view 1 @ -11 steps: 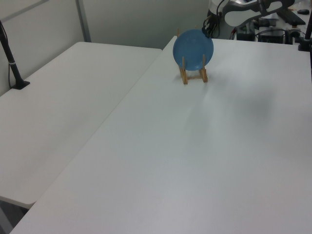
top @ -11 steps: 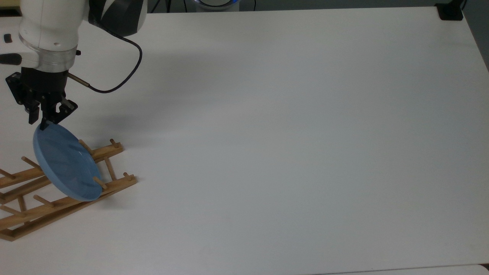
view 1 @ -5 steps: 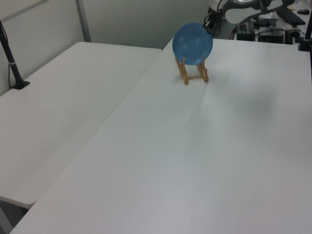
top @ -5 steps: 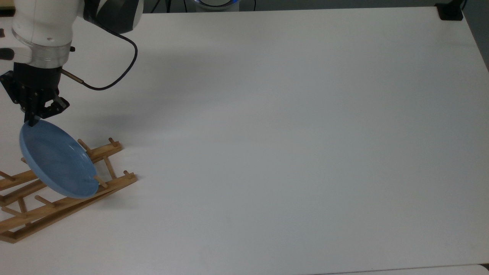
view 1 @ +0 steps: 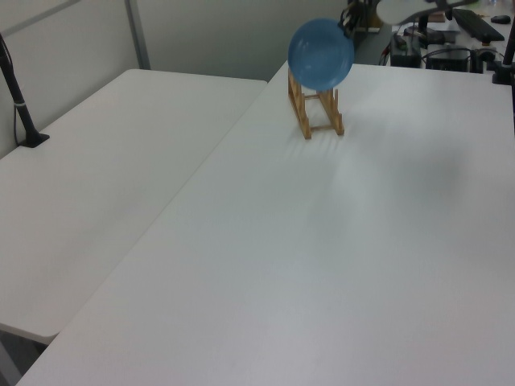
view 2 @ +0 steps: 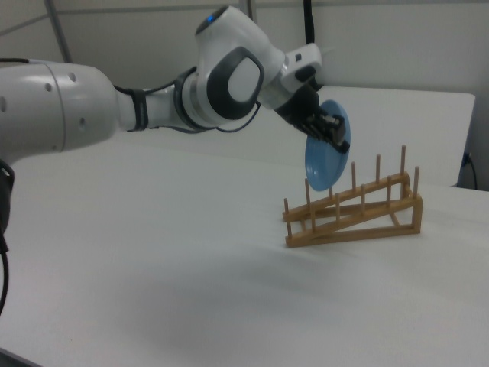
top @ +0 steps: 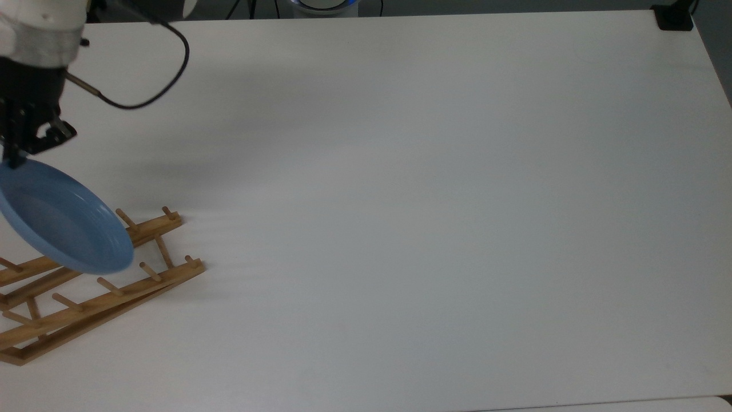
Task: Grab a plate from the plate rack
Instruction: 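Lift the blue plate up out of the wooden rack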
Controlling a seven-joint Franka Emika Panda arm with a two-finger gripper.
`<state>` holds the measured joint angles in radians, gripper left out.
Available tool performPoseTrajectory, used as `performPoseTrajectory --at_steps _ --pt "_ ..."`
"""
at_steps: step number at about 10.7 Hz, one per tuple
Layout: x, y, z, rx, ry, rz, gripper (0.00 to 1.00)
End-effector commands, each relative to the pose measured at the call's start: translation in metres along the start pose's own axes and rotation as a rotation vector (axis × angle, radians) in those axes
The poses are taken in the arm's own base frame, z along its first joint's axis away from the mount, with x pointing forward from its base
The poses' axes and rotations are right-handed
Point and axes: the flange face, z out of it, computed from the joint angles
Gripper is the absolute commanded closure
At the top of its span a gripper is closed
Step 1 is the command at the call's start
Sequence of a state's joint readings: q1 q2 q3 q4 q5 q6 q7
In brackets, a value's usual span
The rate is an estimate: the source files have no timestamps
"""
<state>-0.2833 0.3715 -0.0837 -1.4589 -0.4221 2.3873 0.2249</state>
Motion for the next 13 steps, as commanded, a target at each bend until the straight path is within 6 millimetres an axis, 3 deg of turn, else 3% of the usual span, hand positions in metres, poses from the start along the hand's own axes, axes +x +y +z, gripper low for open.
performPoseTrajectory --at_steps 1,4,7,11,13 --pt "0.005 0.006 -0.043 0.039 0.043 0.038 1.0" --pt "0.009 -0.002 -0.066 0.111 0.049 0.093 1.0" --pt "0.002 -0.028 -0.072 0.176 -0.042 0.104 1.0" --pt "-0.027 -0.08 -0.074 0.301 -0.268 -0.025 1.0" --pt "-0.047 -0.091 -0.064 0.35 -0.391 -0.115 1.0"
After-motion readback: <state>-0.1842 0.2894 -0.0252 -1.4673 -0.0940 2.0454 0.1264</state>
